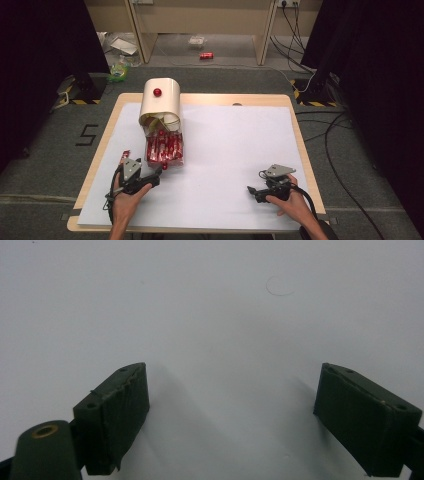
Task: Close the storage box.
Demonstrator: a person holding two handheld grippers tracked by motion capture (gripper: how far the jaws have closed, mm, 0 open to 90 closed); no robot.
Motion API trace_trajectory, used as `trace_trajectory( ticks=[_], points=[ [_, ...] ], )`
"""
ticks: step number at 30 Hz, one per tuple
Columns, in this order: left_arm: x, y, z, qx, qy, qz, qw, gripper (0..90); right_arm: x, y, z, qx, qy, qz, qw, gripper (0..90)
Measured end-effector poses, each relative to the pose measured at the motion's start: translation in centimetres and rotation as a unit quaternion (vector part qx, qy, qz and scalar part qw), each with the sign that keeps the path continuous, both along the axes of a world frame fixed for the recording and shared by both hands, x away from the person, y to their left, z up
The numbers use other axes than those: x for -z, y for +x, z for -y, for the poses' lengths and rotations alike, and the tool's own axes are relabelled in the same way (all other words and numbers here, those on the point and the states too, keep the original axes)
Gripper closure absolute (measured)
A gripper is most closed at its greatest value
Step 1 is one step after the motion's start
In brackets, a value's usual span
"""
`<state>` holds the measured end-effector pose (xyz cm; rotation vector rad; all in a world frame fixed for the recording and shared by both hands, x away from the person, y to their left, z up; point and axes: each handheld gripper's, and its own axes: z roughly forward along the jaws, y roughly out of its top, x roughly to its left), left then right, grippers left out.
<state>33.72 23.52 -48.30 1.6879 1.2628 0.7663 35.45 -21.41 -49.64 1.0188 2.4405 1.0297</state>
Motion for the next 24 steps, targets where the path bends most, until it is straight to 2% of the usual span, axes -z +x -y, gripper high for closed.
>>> trace_trajectory(
  ticks=[16, 24],
  points=[
    [0.0, 1.7, -0.1, -0.009, -0.007, -0.005, 0.9999, 17.6, 0.0, 0.0, 0.0, -0.001, 0.000, 0.000, 1.0000, 14.7],
    [0.0, 1.9, -0.1, -0.012, -0.006, -0.004, 0.9999, 17.9, 0.0, 0.0, 0.0, -0.001, 0.000, 0.000, 1.0000, 14.6]
  ],
)
